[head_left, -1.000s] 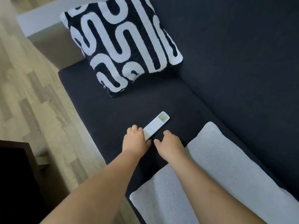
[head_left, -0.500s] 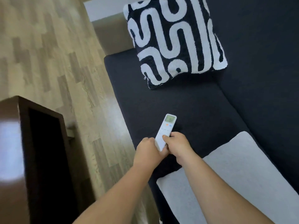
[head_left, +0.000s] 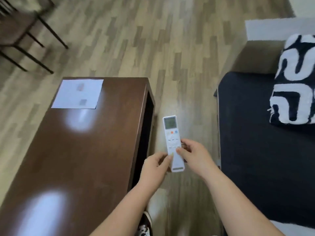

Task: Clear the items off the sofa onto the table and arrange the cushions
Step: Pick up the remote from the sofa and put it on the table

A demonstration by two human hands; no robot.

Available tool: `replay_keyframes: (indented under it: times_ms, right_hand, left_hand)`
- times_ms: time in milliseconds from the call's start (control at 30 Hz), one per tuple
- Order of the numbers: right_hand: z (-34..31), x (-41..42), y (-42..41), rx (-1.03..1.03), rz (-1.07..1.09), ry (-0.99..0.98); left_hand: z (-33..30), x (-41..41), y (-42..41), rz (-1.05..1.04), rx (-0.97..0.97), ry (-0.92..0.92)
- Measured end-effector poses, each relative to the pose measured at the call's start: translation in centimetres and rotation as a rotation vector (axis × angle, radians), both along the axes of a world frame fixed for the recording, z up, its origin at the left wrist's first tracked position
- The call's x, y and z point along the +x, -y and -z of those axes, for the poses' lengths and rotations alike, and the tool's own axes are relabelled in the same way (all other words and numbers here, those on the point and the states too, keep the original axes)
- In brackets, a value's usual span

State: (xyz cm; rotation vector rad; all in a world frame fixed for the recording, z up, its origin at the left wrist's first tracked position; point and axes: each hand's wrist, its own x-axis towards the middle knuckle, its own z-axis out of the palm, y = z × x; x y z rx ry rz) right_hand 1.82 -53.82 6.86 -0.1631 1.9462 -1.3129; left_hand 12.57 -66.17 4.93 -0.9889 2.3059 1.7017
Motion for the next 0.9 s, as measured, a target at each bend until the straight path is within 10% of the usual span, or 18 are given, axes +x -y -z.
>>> replay_keyframes:
  times_ms: [533,900]
  right_hand:
    - [2.9,18.5,28.4,0.238,-0.735,-0.24]
    - [12.4,35.1,32.6,0.463,-1.209,-0.239]
  left_hand:
    - [2.2,22.4,18.1,-0.861,0.309,-0.007]
    - [9.4,37.6,17.1,-1.461,0.414,0.151]
